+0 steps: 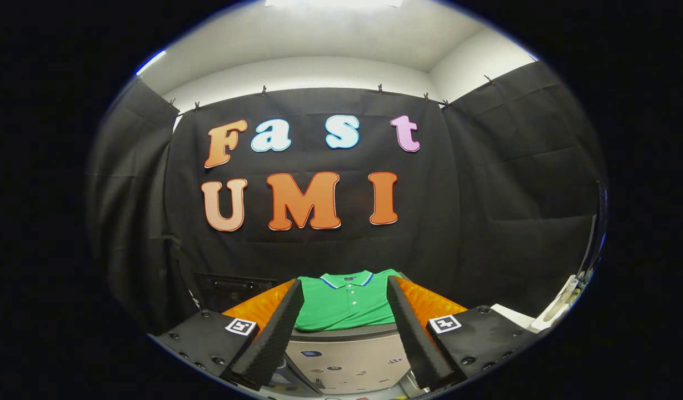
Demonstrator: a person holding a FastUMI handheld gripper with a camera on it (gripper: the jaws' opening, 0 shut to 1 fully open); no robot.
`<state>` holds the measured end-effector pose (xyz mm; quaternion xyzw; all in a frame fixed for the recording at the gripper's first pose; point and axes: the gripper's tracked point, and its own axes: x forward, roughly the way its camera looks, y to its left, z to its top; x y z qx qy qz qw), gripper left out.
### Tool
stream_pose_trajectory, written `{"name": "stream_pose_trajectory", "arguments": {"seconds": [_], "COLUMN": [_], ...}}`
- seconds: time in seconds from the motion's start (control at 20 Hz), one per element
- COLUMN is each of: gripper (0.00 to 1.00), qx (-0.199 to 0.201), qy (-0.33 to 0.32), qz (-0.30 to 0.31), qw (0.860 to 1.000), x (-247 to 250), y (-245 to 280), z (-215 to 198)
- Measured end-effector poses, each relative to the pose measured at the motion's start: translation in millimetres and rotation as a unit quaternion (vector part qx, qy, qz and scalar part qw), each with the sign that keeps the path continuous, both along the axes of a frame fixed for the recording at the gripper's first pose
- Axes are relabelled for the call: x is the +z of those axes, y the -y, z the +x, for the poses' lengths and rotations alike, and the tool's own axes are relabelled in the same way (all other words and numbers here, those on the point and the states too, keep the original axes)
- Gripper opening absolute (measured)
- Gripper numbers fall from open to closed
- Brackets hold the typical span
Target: Put the clothes into the washing machine and then close the washing machine lid.
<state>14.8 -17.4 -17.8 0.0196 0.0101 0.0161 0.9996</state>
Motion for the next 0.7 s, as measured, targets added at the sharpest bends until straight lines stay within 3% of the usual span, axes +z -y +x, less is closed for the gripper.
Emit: {"name": "stream_pose_trajectory", "arguments": {"seconds": [0.7], "gripper": [0.97], "qx": [0.013], "qy": [0.002], "qz": [-0.020], "qw": [1.000], "x": [11.0], "y": [2.7], "z": [4.4]}}
